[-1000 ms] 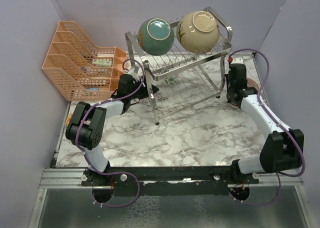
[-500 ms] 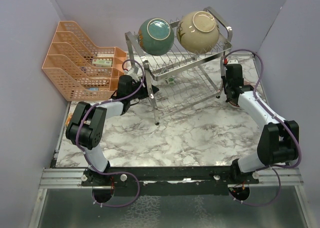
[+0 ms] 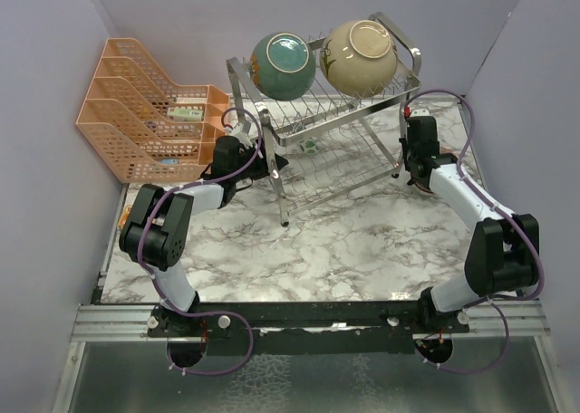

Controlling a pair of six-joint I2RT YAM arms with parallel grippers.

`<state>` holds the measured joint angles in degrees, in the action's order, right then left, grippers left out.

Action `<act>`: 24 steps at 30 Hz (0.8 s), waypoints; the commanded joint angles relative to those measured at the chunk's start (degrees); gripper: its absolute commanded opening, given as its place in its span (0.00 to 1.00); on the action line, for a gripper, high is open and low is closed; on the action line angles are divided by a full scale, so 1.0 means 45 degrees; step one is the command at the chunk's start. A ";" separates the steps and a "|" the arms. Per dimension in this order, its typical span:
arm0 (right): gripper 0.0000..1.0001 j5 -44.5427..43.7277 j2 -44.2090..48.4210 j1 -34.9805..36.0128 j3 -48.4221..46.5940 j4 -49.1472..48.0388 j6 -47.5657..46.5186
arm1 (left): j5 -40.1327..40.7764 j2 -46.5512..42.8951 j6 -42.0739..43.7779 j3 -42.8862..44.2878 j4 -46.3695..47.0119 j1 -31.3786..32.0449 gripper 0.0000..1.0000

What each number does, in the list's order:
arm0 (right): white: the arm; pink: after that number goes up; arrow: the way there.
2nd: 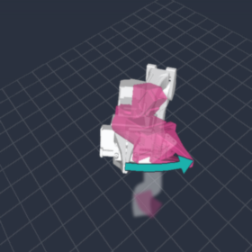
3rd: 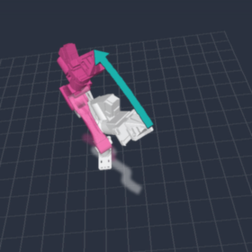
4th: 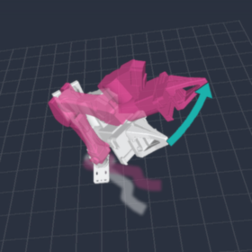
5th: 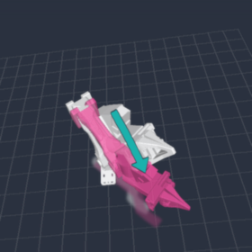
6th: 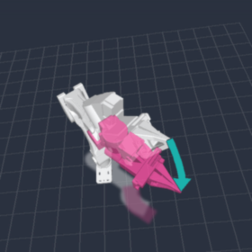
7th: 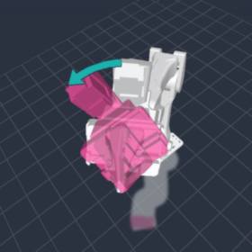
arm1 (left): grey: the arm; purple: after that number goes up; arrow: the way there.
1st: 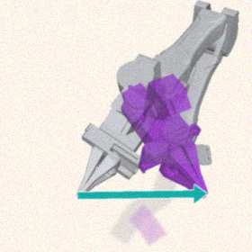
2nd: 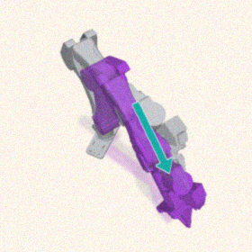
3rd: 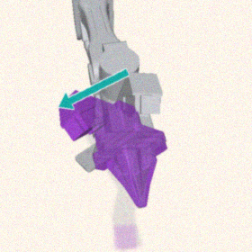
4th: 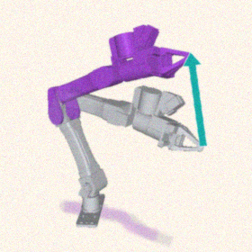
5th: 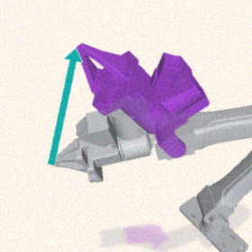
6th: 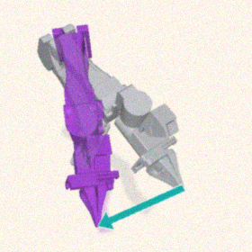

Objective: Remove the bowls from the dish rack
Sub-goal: Place the bowl with the bowl, then pick up the bowl from the dish rack.

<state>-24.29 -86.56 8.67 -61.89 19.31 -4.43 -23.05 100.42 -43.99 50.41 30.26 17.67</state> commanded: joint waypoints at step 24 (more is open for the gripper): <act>0.34 0.9627 0.4819 -0.0045 0.2686 -0.3026 0.3303 | -0.0324 0.0595 0.0414 -0.0363 -0.1200 -0.0106 0.58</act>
<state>-4.21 -67.22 8.51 -56.29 15.00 0.25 -23.79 100.53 -43.92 50.41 30.41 17.56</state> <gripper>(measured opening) 0.338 0.576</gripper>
